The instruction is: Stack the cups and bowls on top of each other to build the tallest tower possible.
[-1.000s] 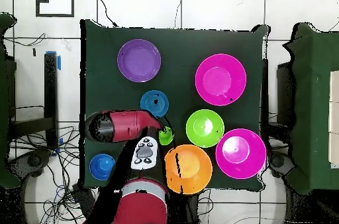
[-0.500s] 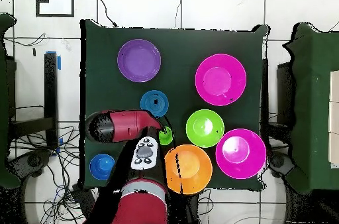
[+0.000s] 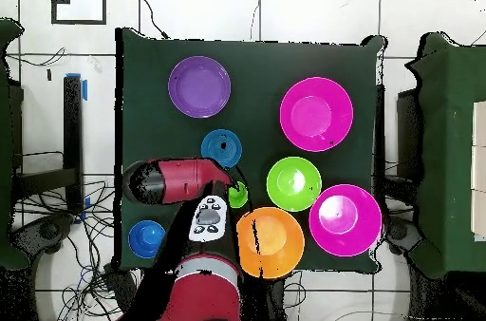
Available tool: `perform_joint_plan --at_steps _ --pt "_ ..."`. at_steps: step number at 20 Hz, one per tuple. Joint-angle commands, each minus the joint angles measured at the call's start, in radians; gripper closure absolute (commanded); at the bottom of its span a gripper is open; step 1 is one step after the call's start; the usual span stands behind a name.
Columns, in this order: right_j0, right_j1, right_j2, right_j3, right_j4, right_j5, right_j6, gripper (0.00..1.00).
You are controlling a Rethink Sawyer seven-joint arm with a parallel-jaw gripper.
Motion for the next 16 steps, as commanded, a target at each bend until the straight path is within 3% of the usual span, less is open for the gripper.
perform_joint_plan --at_steps 1,11,16 --pt "0.003 0.044 0.077 -0.007 -0.018 0.031 0.082 0.0" --pt "-0.02 -0.014 0.099 -0.029 -0.049 0.082 0.001 0.0" --pt "-0.06 -0.092 0.12 -0.071 -0.084 0.205 -0.117 0.0"
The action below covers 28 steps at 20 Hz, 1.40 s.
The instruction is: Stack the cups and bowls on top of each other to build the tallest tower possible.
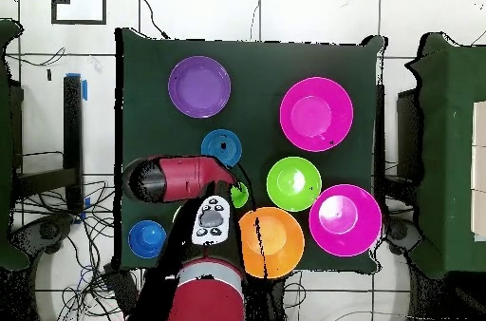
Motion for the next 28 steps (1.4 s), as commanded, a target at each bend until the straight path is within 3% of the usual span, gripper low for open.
perform_joint_plan --at_steps 1,6,12,28 --pt "-0.051 -0.072 0.12 -0.074 -0.082 0.215 -0.129 0.0" --pt "-0.104 -0.116 0.158 -0.122 -0.114 0.352 -0.213 0.0" --pt "-0.191 -0.111 0.228 -0.157 -0.155 0.409 -0.289 0.0" --pt "-0.357 -0.099 0.37 -0.141 -0.289 0.375 -0.371 0.0"
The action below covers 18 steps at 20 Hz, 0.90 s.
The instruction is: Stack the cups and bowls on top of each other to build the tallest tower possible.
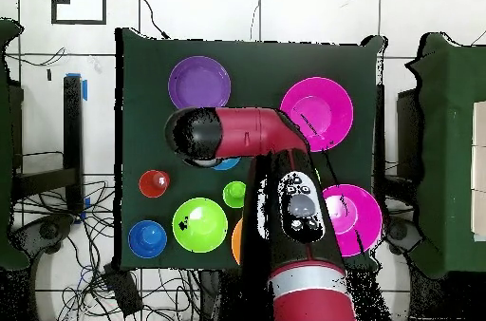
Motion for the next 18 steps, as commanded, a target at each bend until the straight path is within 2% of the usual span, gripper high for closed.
perform_joint_plan --at_steps 1,5,10,18 --pt "-0.075 0.022 0.178 0.009 -0.137 0.041 -0.365 0.0" --pt "-0.133 0.017 0.218 0.016 -0.173 0.06 -0.399 0.0" --pt "-0.242 0.016 0.279 0.038 -0.226 0.057 -0.48 0.0" --pt "-0.354 0.09 0.363 -0.002 -0.294 0.052 -0.552 0.0"
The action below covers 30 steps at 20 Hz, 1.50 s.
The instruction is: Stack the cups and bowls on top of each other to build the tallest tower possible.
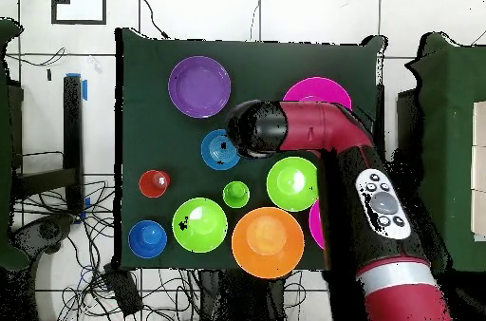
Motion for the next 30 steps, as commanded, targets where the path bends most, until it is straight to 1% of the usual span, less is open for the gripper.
perform_joint_plan --at_steps 1,5,10,15,16,22,26,30 --pt "-0.07 0.09 0.152 -0.006 -0.123 0.053 -0.393 0.0" --pt "-0.099 0.11 0.176 -0.021 -0.145 0.054 -0.408 0.0" --pt "-0.146 0.152 0.208 -0.045 -0.173 0.052 -0.448 0.0" --pt "-0.192 0.188 0.24 -0.036 -0.205 0.024 -0.459 0.0" --pt "-0.198 0.212 0.246 -0.049 -0.219 0.014 -0.46 0.0" --pt "-0.229 0.266 0.274 -0.066 -0.28 -0.023 -0.46 0.0" --pt "-0.249 0.275 0.297 -0.091 -0.313 0.013 -0.494 0.0" --pt "-0.26 0.257 0.318 -0.097 -0.329 0.057 -0.517 0.0"
